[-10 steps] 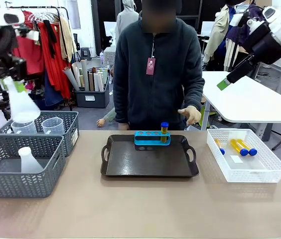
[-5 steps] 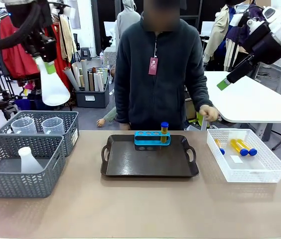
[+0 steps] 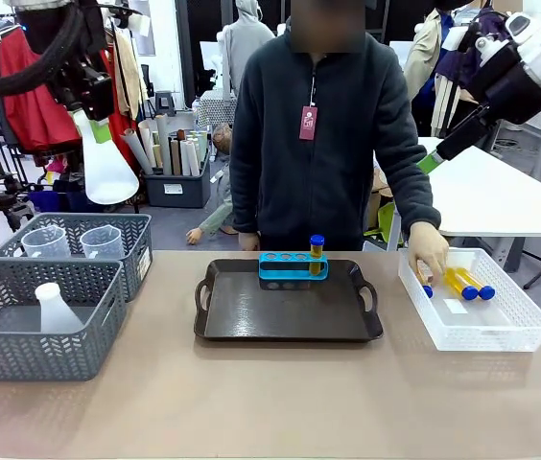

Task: Prepare the laboratory tools.
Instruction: Pick up one Small flask and place it on the Handle tray.

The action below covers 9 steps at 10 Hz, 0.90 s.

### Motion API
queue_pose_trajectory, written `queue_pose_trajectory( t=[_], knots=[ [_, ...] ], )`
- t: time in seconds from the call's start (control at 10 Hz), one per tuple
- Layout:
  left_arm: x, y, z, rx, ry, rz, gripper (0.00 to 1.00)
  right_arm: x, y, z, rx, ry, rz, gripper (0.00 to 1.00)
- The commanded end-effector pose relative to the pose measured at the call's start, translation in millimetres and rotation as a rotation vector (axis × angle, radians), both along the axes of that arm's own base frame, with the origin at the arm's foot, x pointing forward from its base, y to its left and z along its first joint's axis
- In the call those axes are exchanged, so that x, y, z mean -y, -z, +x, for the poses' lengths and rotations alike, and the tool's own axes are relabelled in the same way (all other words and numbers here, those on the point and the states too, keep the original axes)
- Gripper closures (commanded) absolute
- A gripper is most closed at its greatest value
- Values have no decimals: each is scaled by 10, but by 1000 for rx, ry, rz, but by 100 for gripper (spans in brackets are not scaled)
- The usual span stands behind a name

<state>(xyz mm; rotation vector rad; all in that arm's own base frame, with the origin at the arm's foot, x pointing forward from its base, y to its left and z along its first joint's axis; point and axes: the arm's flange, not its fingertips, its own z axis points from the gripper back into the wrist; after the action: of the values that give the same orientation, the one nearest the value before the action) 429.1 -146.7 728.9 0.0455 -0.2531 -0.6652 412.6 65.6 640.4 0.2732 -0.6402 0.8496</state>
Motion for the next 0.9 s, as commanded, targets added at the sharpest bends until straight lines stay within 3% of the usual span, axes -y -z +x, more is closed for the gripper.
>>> queue_pose_trajectory(
  t=[0.0, 0.1, 0.6, 0.8],
  knots=[
    [-23, -15, -18, 4, -9, 2, 100, 2, -7, -1, 3, -2, 4, 0],
    [0, 0, 0, 0, 0, 0, 100, 2, -7, -1, 3, -2, 4, 0],
    [1050, 649, 554, -112, 324, 57, 100, 2, -7, -1, 3, -2, 4, 0],
    [1473, 917, 782, -121, 438, 63, 100, 2, -7, -1, 3, -2, 4, 0]
  ],
)
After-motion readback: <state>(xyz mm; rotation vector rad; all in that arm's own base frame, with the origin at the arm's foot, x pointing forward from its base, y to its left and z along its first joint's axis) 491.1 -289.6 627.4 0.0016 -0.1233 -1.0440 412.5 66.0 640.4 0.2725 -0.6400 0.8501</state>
